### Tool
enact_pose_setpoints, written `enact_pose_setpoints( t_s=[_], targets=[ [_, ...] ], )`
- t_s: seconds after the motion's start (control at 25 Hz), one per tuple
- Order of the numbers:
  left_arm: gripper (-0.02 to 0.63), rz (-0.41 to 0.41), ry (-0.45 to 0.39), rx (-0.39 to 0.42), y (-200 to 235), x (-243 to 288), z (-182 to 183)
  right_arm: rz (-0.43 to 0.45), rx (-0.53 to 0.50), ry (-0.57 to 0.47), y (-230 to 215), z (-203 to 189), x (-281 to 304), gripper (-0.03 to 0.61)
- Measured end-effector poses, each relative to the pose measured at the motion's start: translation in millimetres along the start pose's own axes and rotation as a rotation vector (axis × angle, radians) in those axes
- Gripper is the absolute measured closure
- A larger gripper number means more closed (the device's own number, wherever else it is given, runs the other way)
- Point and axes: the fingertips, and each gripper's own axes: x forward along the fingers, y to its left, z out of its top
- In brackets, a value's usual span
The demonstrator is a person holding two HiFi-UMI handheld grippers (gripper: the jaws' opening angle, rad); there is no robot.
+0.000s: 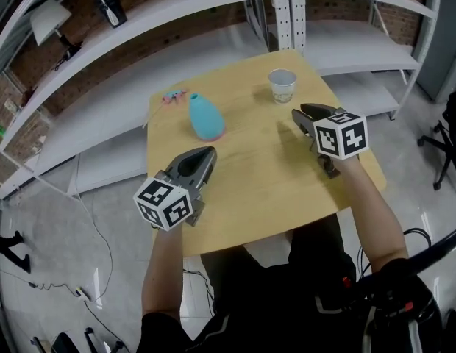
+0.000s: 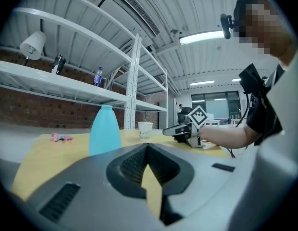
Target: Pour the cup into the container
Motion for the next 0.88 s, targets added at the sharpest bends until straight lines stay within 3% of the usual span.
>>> enact_pose_setpoints(
  t_s=[0.04, 0.08, 0.36, 0.52, 0.76, 0.88],
  targets=[
    [0.612, 0.021, 0.000, -0.004, -2.4, -4.4, -0.4, 0.011, -0.004, -0.003, 5.8, -2.4, -6.8, 0.535],
    [0.612, 0.041, -0.001, -0.009, -6.9, -9.7, -1.1, 0.027, -0.009, -0.004, 12.6, -5.1, -14.0, 0.575],
    [0.612, 0.110, -0.008, -0.039, -69.7, -48.6, -7.2, 0.117, -0.042, 0.015, 57.7, -28.9, -78.6, 0.576],
    [0.612, 0.140, -0.048, -0.071, -123.6, -80.9, -11.0, 0.101, -0.076, -0.006, 84.5, -49.1, -131.1, 0.577],
    [0.612, 0.191, -0.064, 0.004, -216.6, -131.5, -17.2, 0.121, -0.061, -0.070, 132.4, -75.9, -223.8, 0.576],
    [0.612, 0.220, -0.091, -0.019, -265.8, -161.4, -20.4, 0.113, -0.072, -0.083, 154.6, -94.6, -277.6, 0.577]
  ],
)
